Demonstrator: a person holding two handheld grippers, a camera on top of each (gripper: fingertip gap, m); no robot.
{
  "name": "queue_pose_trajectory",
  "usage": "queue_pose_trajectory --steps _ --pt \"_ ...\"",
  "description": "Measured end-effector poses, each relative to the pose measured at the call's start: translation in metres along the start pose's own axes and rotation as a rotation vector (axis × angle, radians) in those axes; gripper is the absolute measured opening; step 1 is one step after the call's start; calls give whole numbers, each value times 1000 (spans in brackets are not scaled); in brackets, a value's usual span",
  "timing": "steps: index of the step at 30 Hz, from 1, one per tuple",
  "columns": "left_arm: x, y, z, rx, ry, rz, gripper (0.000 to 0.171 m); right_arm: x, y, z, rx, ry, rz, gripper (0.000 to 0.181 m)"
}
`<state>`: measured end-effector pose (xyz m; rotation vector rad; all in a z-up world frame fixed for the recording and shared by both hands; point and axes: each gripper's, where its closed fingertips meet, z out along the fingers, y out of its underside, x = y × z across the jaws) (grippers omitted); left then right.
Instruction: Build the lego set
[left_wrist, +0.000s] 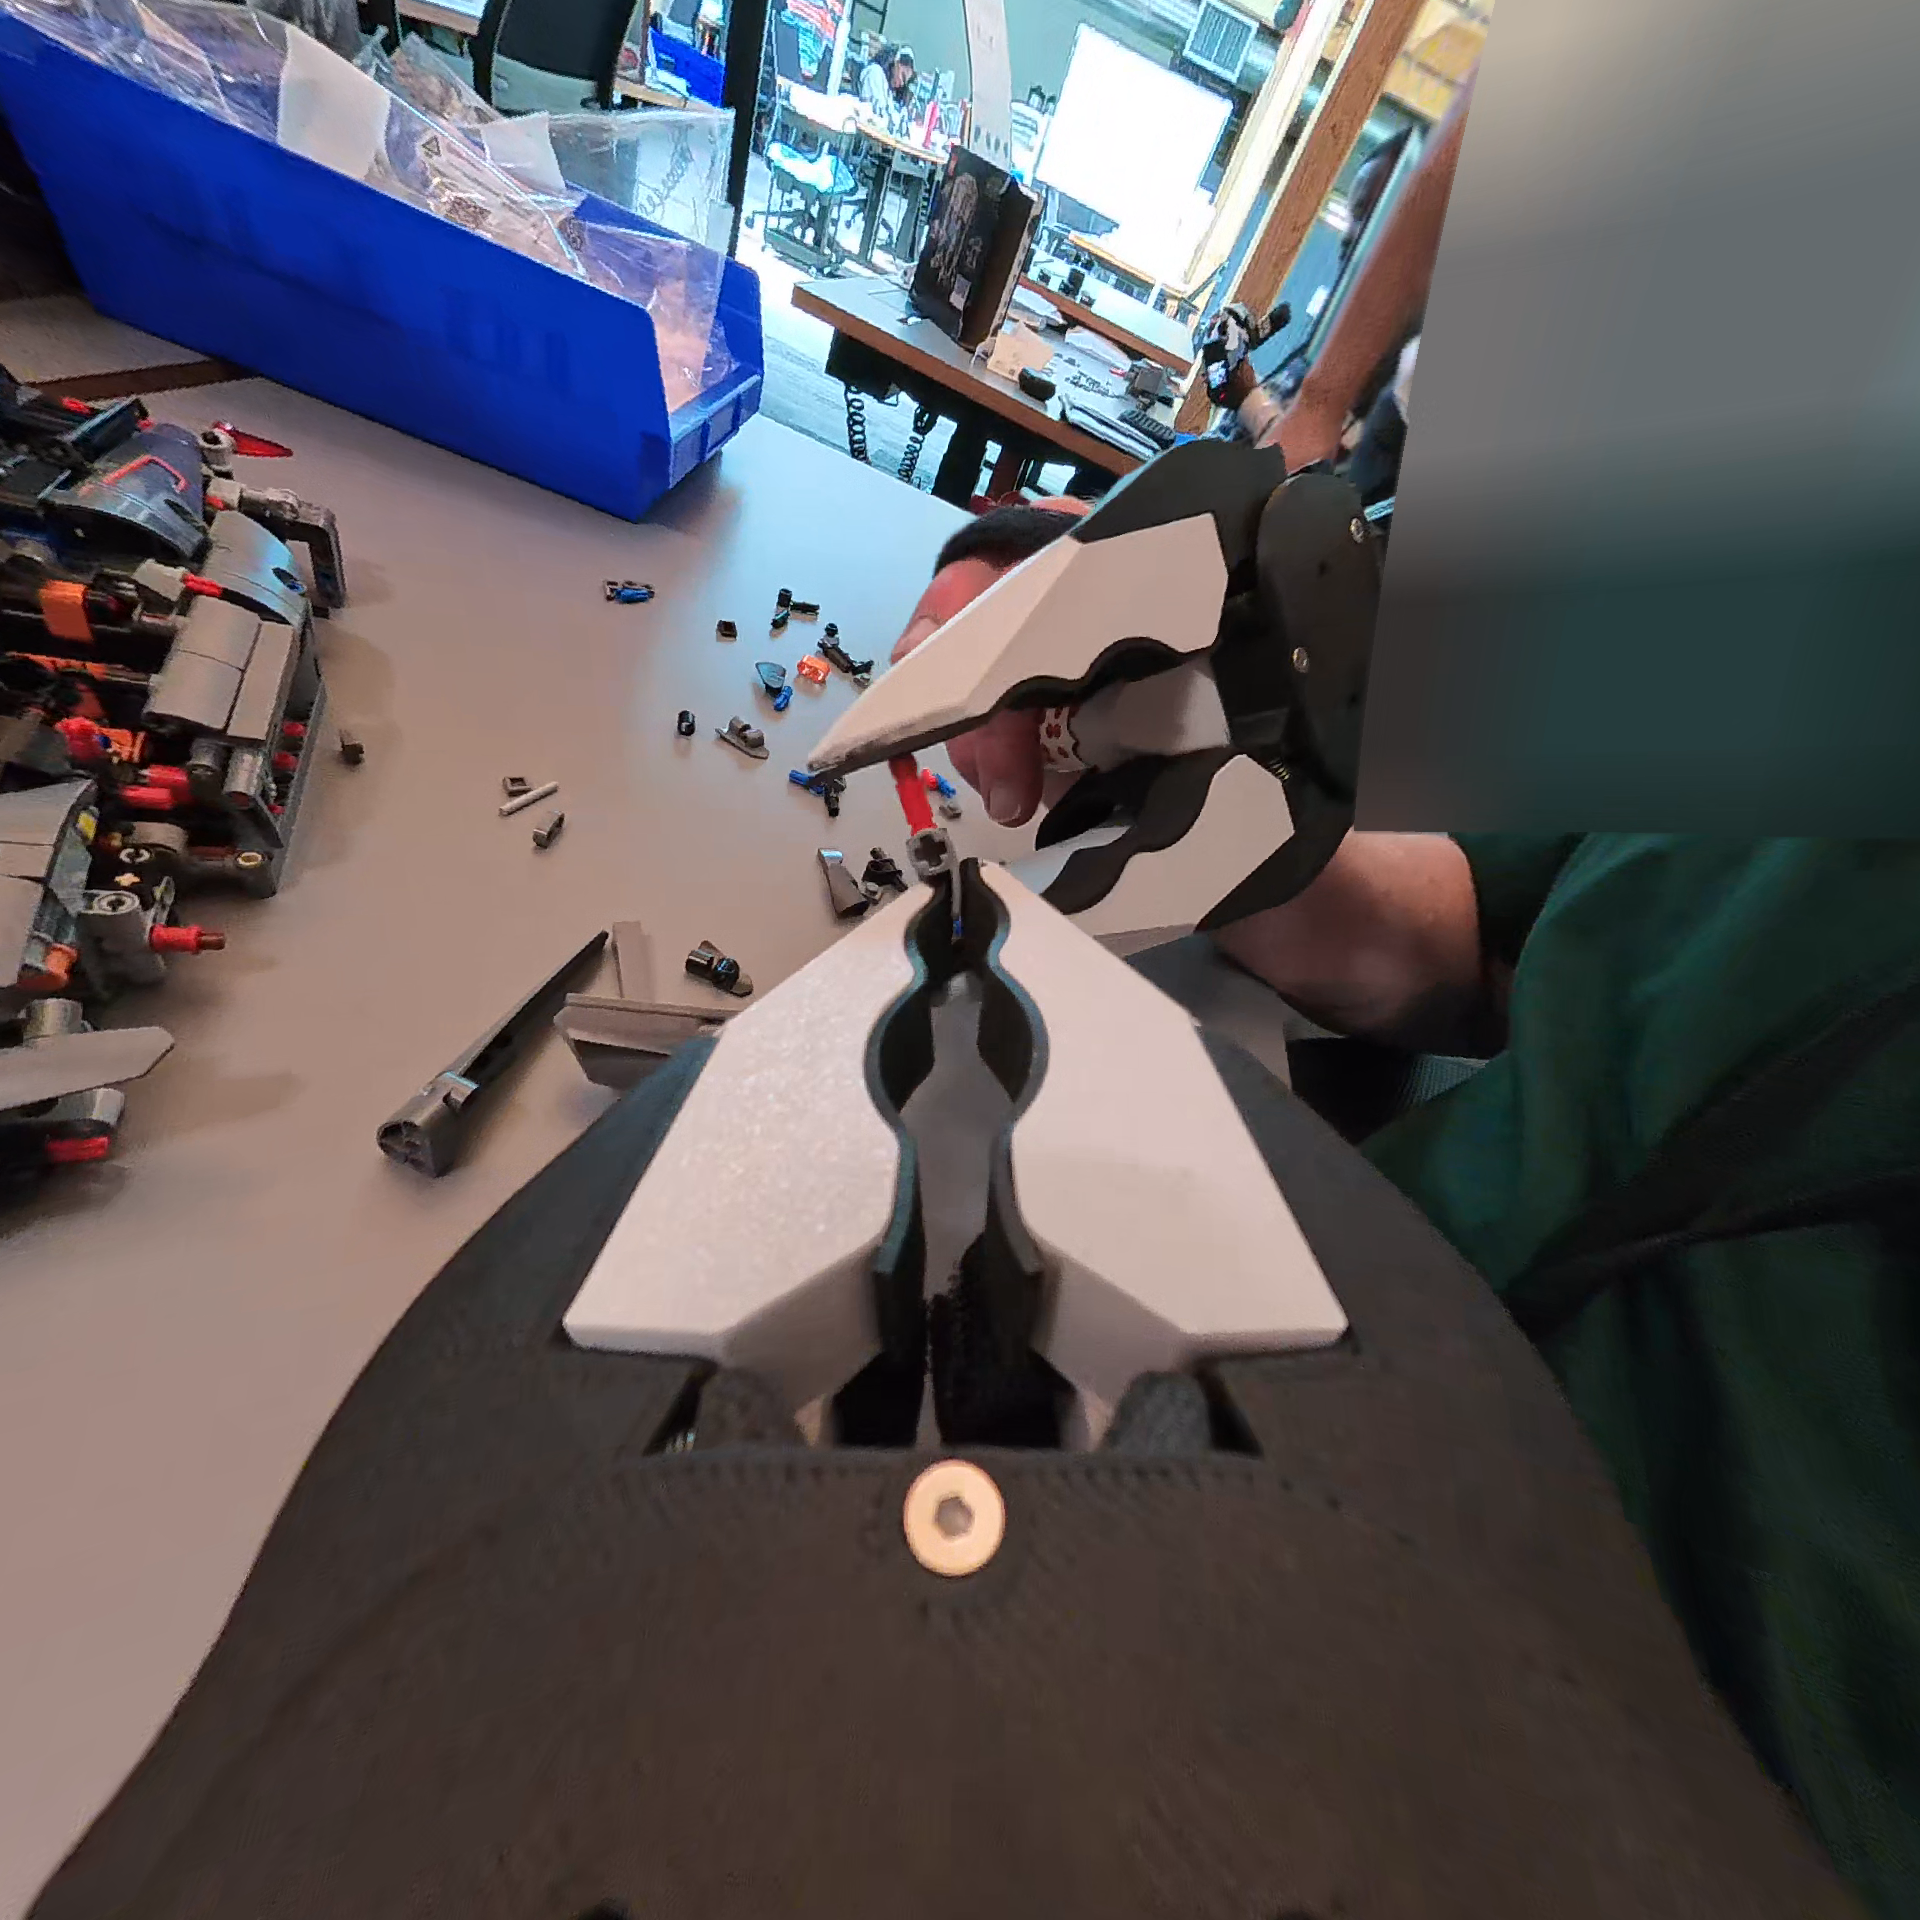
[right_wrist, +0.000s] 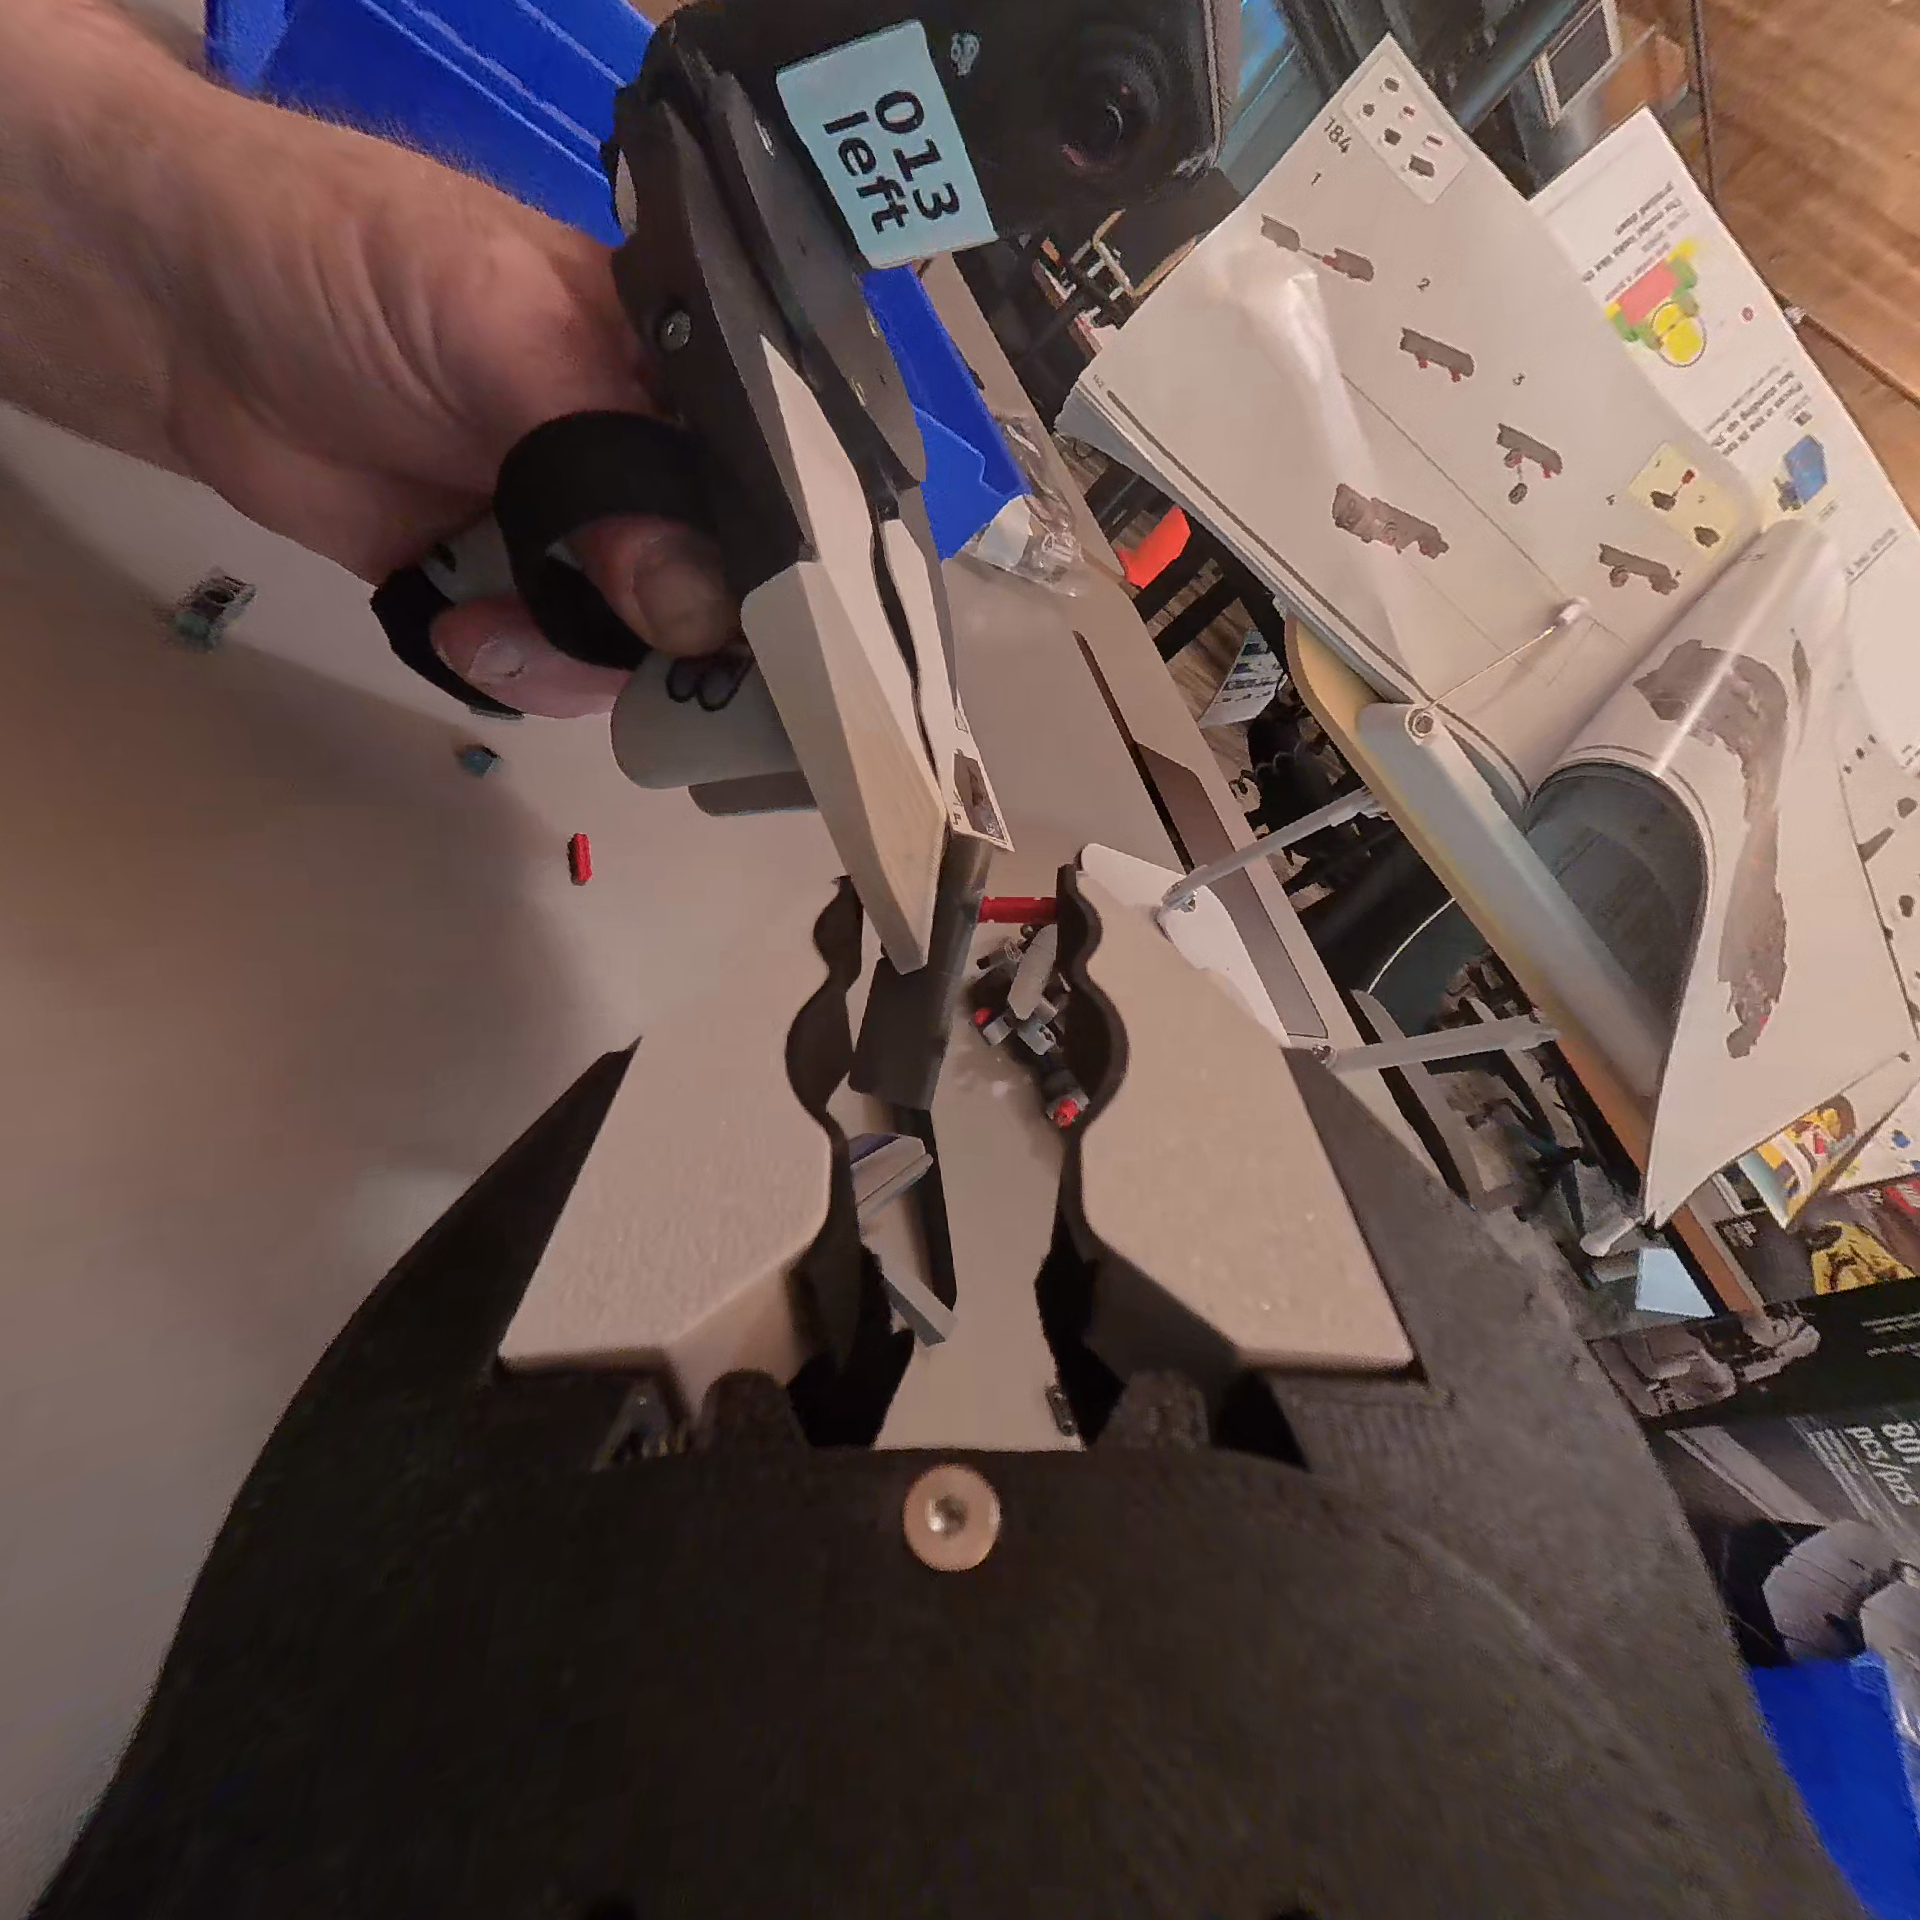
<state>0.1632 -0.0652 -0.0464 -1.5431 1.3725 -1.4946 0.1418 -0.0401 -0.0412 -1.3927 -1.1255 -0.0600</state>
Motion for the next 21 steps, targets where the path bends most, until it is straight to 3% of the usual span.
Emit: queue_pose_trajectory --steps 12,21 --pt "2 -3 0 58 34 -77 0 1 1 -2 -9 -15 38 32" --pt "3 -3 1 34 18 -68 0 -1 2 -2 -27 -31 53 31"
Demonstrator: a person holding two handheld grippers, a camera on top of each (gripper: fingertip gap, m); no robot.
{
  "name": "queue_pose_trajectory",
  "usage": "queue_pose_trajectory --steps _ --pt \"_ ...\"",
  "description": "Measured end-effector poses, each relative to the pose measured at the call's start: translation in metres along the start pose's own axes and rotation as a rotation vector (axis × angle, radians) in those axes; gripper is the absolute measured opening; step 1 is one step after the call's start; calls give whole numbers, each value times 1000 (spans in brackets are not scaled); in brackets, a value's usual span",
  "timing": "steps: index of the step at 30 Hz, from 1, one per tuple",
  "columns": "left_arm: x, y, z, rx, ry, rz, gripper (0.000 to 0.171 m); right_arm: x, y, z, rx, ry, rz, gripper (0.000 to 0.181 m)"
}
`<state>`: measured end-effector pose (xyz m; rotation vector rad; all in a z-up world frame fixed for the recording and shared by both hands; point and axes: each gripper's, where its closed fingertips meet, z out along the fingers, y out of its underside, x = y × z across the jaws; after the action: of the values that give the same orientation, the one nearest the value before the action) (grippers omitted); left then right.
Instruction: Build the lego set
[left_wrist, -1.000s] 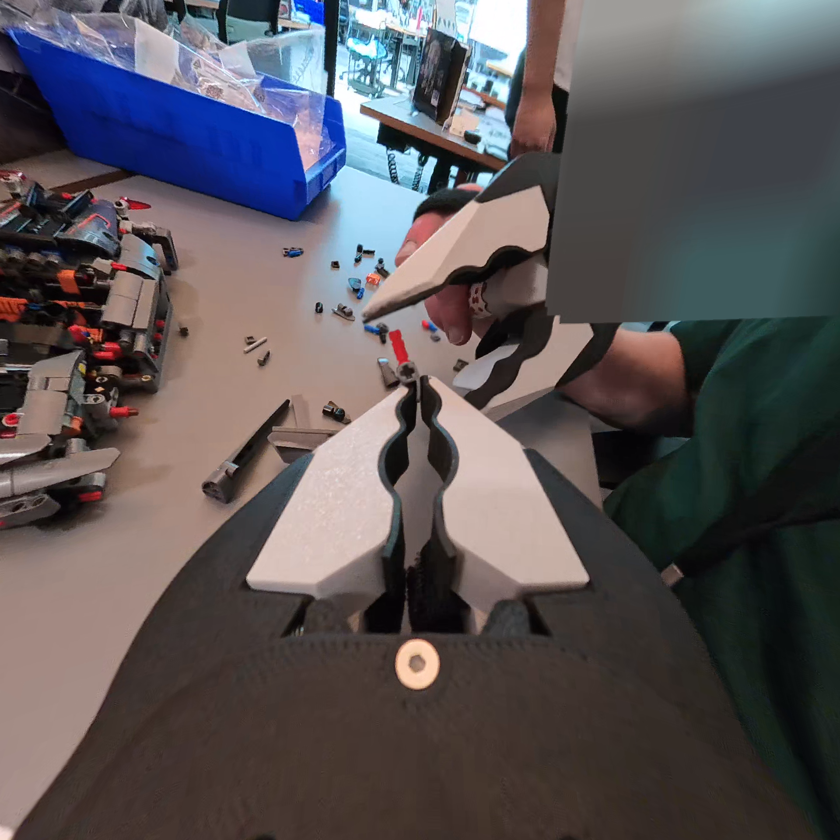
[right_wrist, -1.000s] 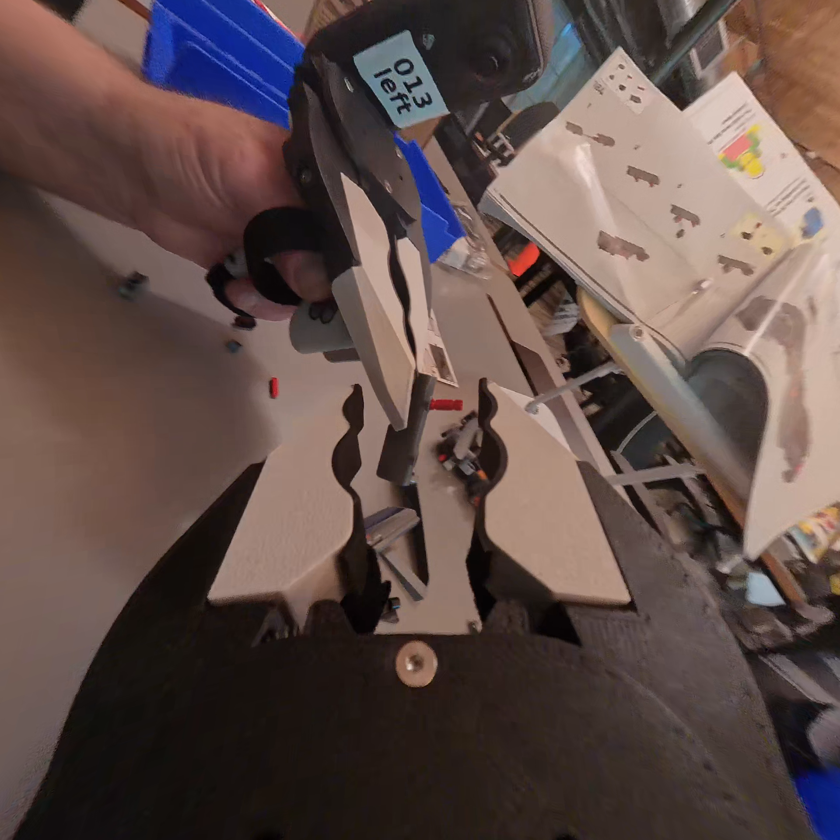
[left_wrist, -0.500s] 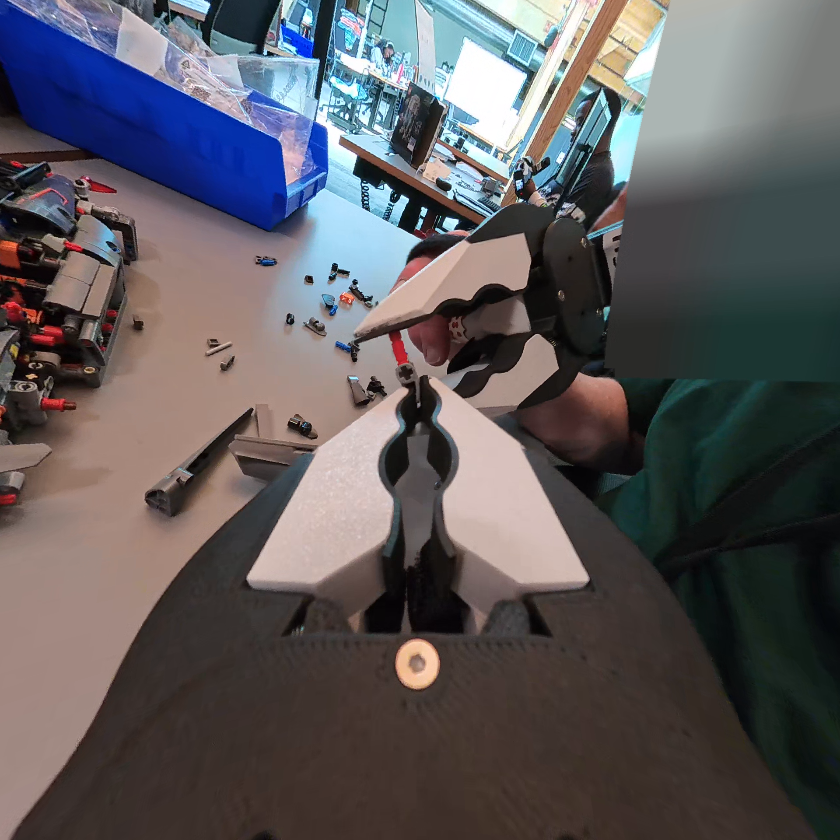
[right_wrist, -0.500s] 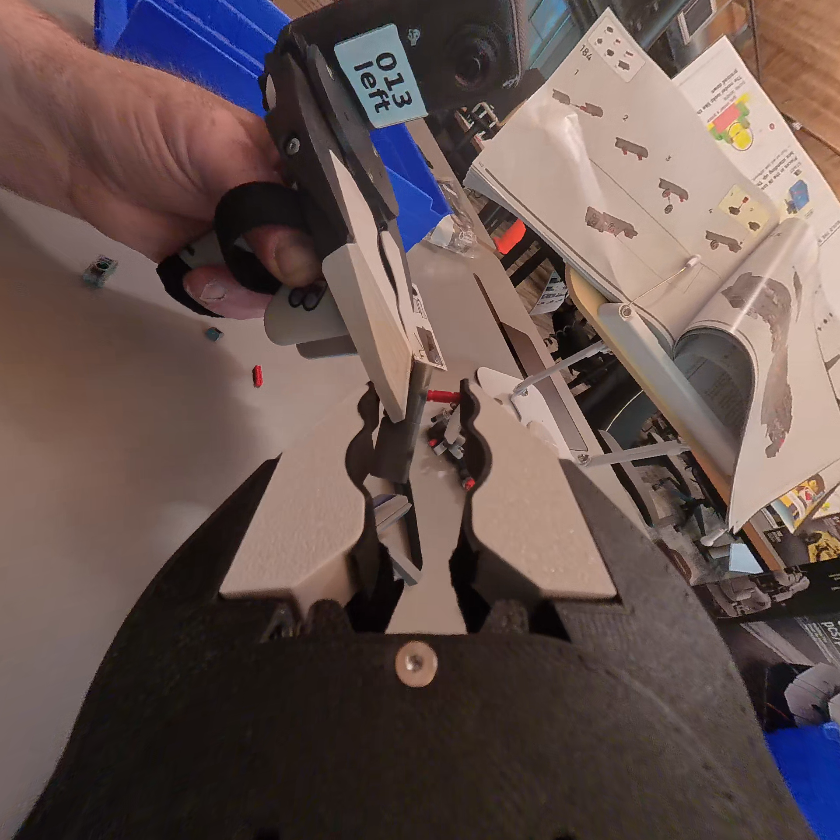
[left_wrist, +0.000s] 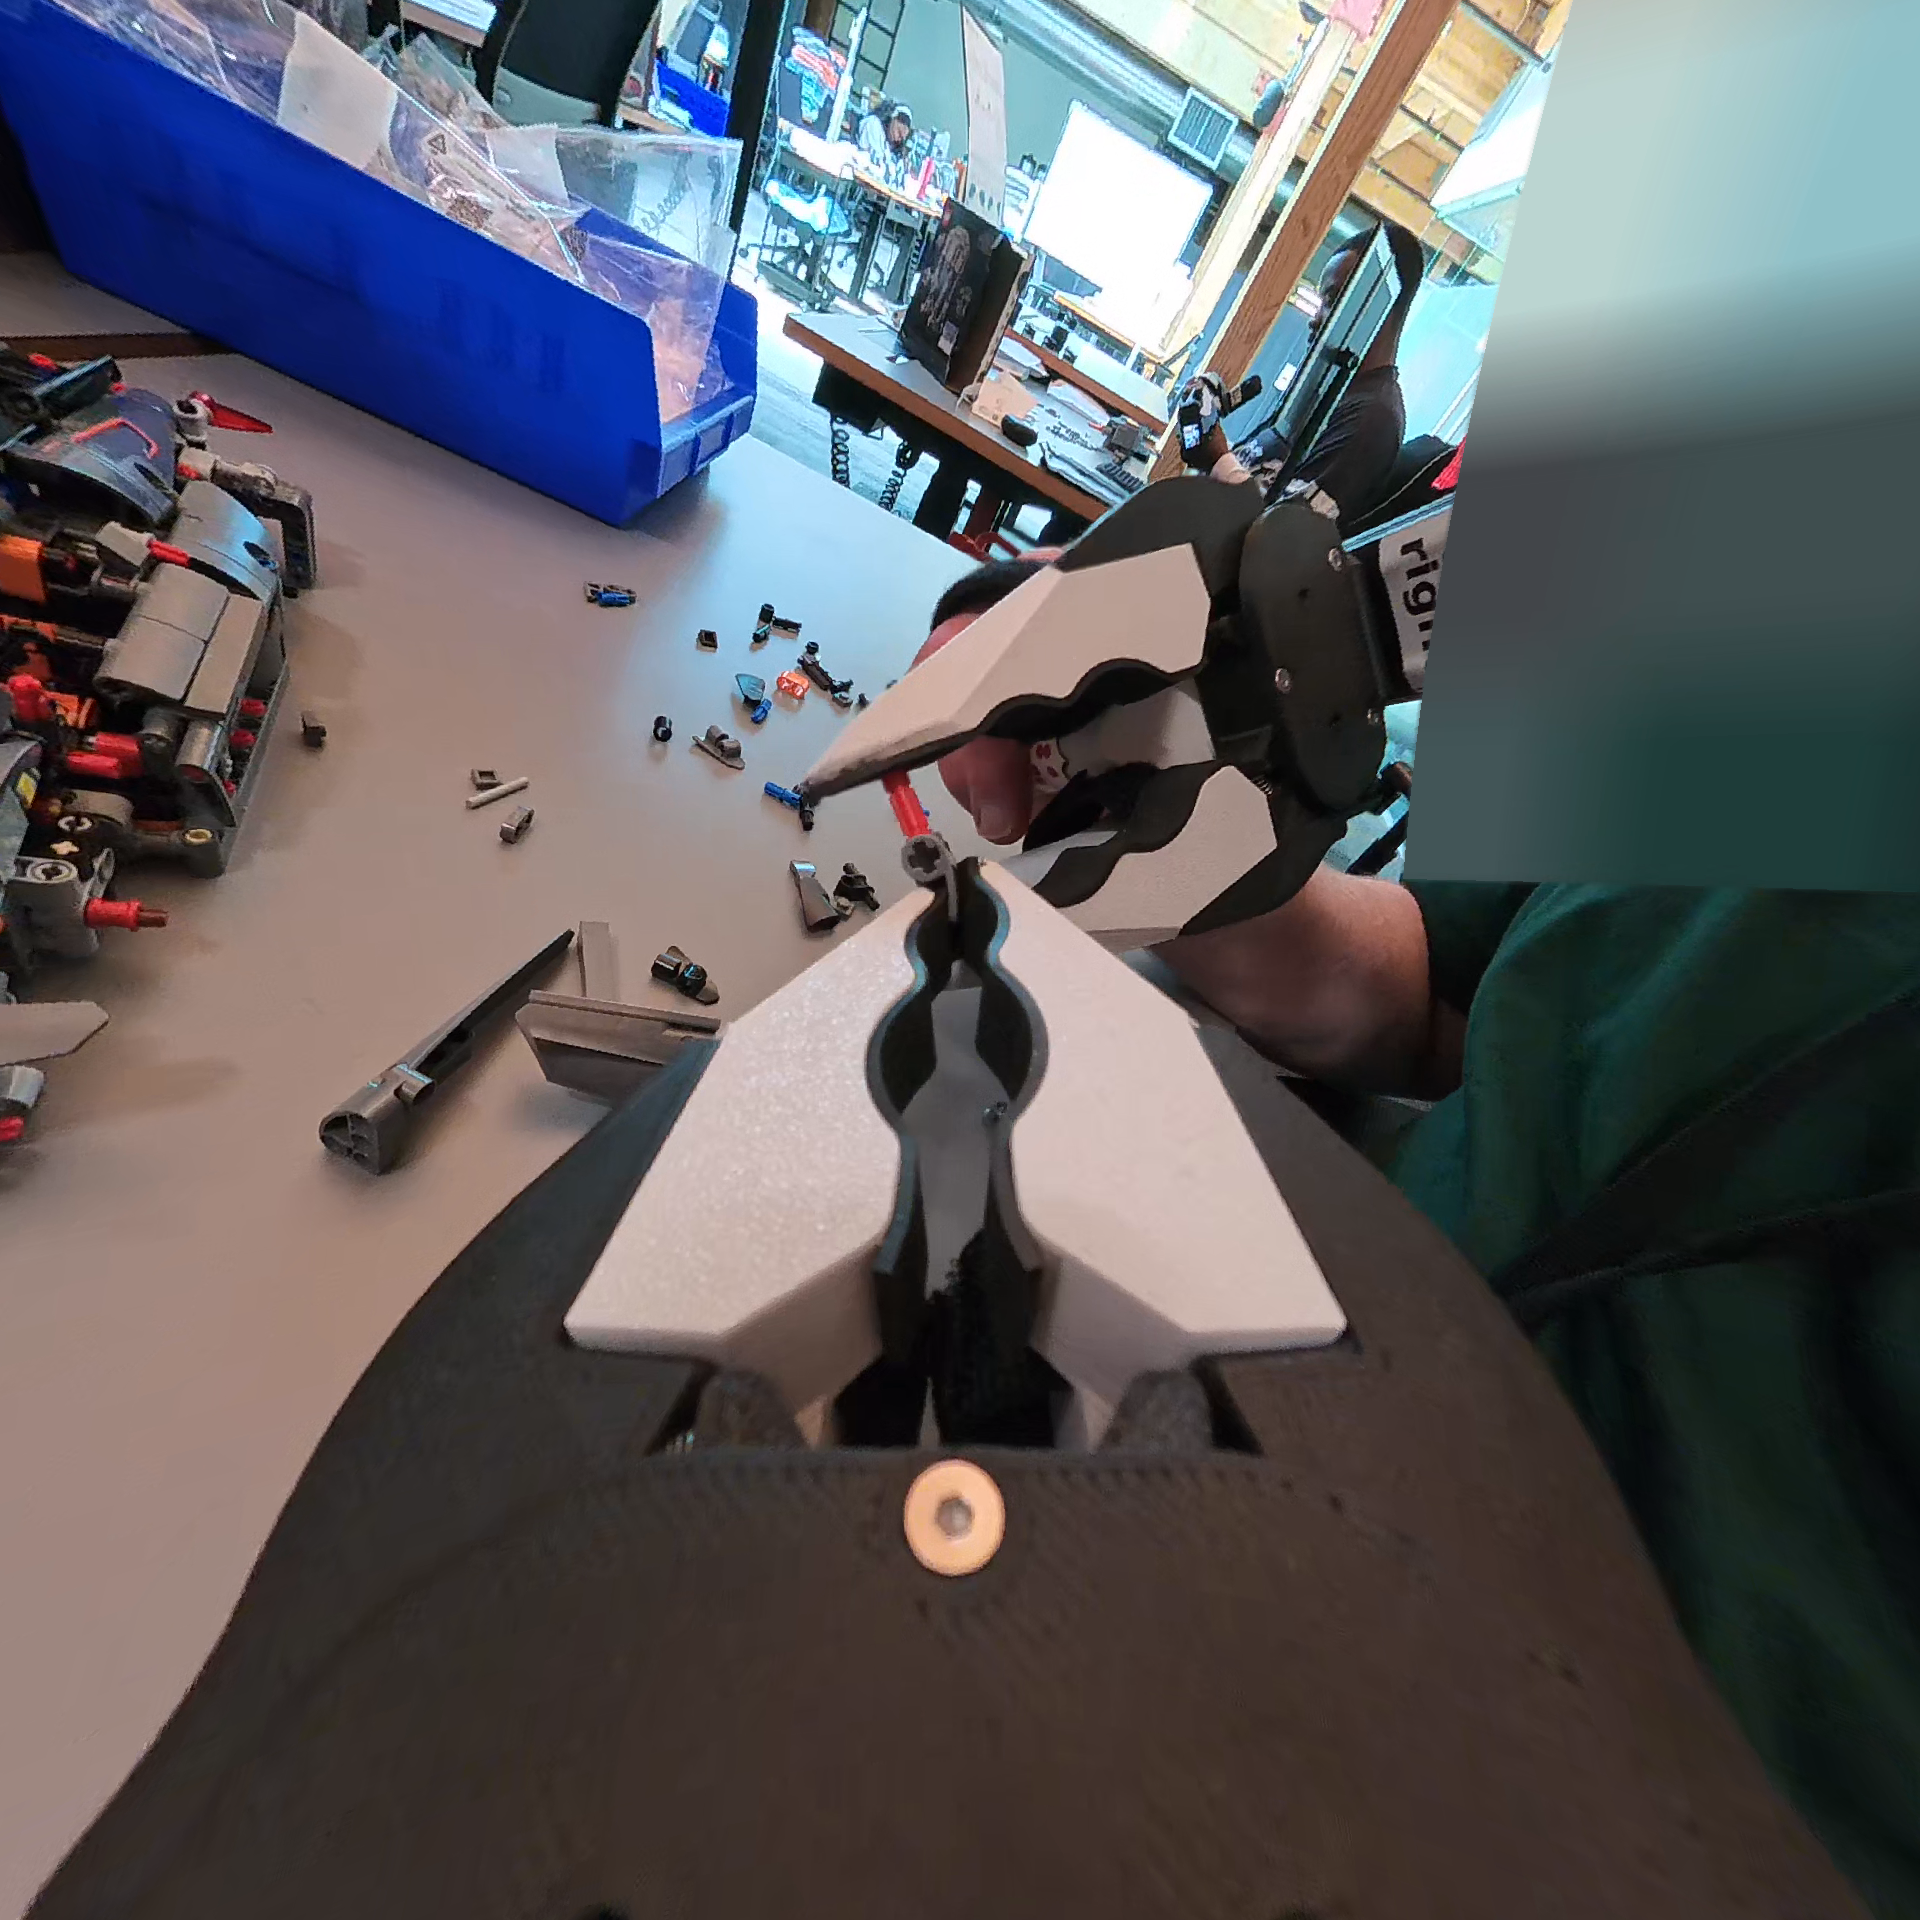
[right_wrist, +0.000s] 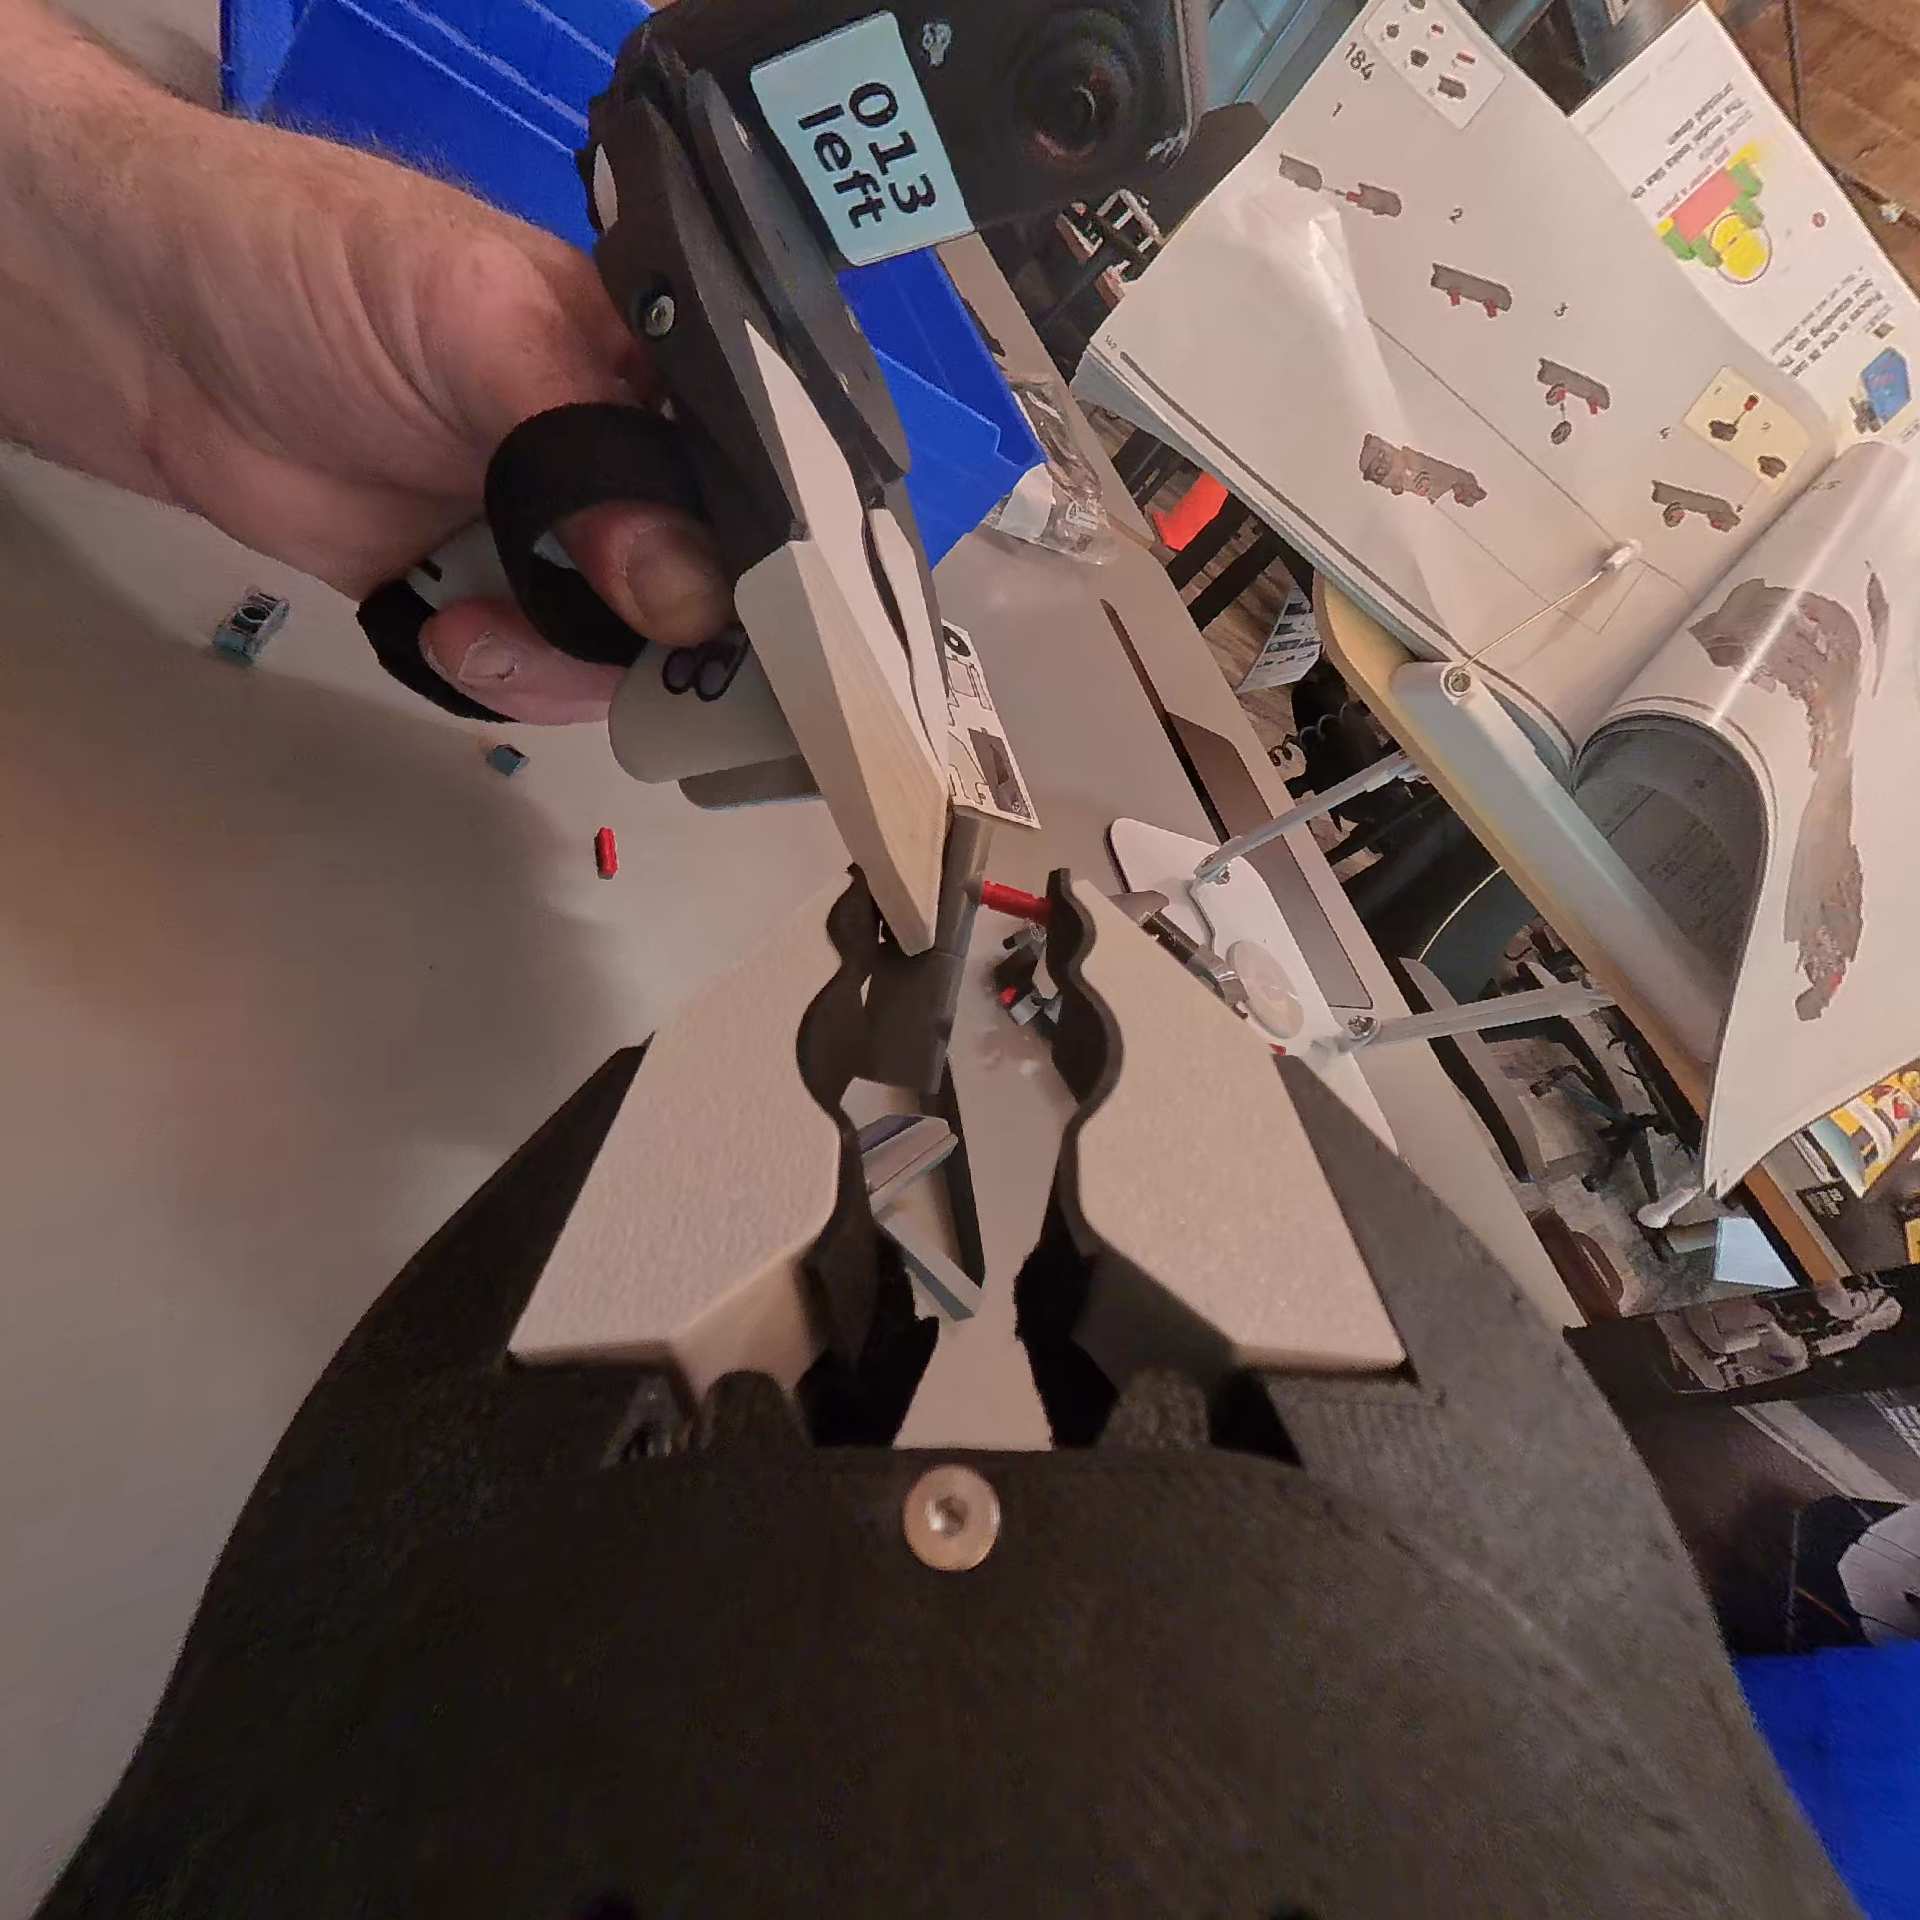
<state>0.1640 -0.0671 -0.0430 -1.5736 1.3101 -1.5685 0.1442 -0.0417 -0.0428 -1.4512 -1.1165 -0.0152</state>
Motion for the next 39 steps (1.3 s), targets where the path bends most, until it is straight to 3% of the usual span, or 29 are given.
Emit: queue_pose_trajectory --steps 10,13,15,19,22,26,39 --pt "-1 3 0 -34 -25 7 0 -4 0 1 -15 -13 -20 24" --pt "0 0 -4 -23 -27 7 0 -5 -6 3 24 -40 62 28" --pt "-3 2 -9 -37 -60 29 0 -9 -14 -1 91 -108 120 40" --pt "1 1 -20 -34 -54 52 0 -9 -10 -5 120 -240 309 39" --pt "9 -1 -26 -38 -47 88 0 -15 -14 -7 143 -325 382 19" --pt "15 -2 -34 -37 -25 137 0 -21 -24 -7 164 -430 496 11" --pt "29 -28 -64 201 26 132 0 -11 -66 2 267 -426 673 9"
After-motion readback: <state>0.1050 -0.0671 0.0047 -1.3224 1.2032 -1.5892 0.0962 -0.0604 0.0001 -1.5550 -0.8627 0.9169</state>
